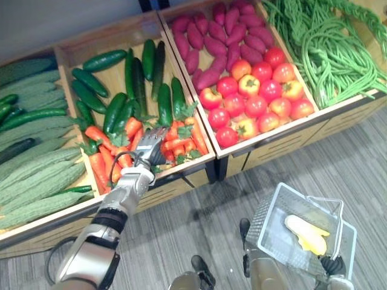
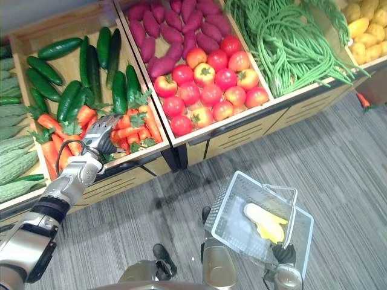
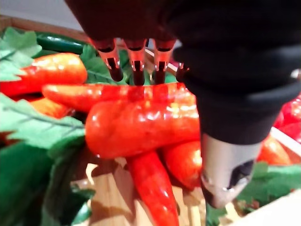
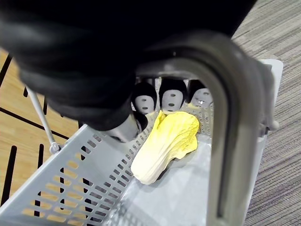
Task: Pick vegetable in the basket
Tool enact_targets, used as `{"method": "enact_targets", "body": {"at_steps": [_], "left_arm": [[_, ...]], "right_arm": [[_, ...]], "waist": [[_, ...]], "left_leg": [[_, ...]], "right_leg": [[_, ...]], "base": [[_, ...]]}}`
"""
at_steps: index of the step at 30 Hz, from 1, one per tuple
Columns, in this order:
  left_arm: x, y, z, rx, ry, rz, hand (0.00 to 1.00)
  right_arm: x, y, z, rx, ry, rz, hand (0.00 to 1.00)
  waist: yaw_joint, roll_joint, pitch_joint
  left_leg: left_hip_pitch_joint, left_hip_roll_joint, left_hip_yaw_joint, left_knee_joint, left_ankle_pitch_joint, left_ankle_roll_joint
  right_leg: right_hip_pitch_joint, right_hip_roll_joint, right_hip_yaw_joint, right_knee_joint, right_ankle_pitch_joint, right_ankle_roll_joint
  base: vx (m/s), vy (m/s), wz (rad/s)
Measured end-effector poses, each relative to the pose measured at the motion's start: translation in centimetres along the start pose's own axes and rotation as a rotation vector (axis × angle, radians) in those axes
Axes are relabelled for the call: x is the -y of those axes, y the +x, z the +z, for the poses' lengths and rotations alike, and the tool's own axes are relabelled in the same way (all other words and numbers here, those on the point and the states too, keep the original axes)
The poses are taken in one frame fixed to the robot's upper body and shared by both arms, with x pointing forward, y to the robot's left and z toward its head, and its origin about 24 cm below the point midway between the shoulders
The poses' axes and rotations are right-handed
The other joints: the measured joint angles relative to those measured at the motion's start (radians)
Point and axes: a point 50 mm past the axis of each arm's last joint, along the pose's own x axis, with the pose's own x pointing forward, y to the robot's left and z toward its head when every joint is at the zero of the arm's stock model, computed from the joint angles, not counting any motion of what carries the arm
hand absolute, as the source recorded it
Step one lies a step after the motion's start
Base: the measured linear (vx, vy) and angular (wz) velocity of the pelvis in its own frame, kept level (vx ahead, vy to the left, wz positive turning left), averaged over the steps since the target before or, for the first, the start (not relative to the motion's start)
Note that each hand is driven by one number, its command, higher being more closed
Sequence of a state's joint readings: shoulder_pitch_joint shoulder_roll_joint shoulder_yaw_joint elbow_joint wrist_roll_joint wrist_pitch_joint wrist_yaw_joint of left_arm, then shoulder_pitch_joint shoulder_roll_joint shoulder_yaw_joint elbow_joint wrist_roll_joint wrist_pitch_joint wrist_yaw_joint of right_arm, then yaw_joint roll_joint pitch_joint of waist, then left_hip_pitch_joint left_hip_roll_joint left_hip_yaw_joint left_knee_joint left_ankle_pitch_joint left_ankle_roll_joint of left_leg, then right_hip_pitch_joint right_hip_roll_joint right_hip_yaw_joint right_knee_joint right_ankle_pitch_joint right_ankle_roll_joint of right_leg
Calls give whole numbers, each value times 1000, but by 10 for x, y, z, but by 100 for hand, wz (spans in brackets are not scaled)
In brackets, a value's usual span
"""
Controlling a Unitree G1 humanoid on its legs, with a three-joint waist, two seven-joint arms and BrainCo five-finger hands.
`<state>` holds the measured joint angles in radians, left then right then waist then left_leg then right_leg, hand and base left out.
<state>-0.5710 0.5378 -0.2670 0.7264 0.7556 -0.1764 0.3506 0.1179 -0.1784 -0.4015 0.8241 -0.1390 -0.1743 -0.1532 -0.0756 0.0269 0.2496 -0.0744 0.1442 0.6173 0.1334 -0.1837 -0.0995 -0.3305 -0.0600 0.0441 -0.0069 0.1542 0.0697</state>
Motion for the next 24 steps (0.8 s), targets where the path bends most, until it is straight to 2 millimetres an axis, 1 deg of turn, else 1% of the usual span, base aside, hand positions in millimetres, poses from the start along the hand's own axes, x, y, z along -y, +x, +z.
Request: {"method": "enact_targets", "body": {"at_steps": [3,4,7,10,13,15,20,24], "left_arm": [[3,1,-2,-34,-19,0,0],[0,3,-3,-48,-30,27,100],[-5,5,-9,-81,-36,63,100],[-21,11,-17,-129,-53,152,100],[-30,15,-22,-161,-65,187,100],[-35,18,-21,-159,-65,202,100],[-39,22,-18,-151,-69,217,100],[-36,20,-19,-164,-65,206,100]], "right_arm": [[-2,0,5,22,-7,3,100],[-3,1,7,33,-6,4,100],[-4,1,10,46,-7,7,100],[-8,1,14,62,-17,22,100],[-9,1,15,68,-22,29,100],[-9,1,14,67,-23,30,100],[-11,1,15,71,-28,37,100],[-12,0,13,65,-32,41,100]], "waist": [[0,-6,11],[0,-7,20],[2,-11,26],[6,-23,35],[3,-27,39],[0,-27,39],[-3,-36,44],[-3,-42,47]], "left_leg": [[-16,8,7,20,-9,1],[-22,12,8,30,-12,2],[-39,24,25,50,-25,1],[-50,37,44,75,-37,-1],[-66,58,57,111,-55,-3],[-68,62,58,116,-56,-5],[-64,63,60,116,-56,-5],[-44,63,54,115,-56,-5]], "right_leg": [[-16,6,14,0,8,-1],[-16,7,17,-4,12,-2],[-29,15,28,-10,22,-4],[-37,25,52,-26,39,-5],[-46,37,63,-27,44,-6],[-47,40,64,-28,45,-7],[-43,42,65,-28,47,-5],[-21,41,63,-31,48,-3]], "base": [[-46,-54,-13],[-43,-58,-10],[-59,-68,-14],[-40,-64,-22],[-32,-65,-14],[-14,-78,-8],[-4,-41,-1],[3,-27,4]]}}
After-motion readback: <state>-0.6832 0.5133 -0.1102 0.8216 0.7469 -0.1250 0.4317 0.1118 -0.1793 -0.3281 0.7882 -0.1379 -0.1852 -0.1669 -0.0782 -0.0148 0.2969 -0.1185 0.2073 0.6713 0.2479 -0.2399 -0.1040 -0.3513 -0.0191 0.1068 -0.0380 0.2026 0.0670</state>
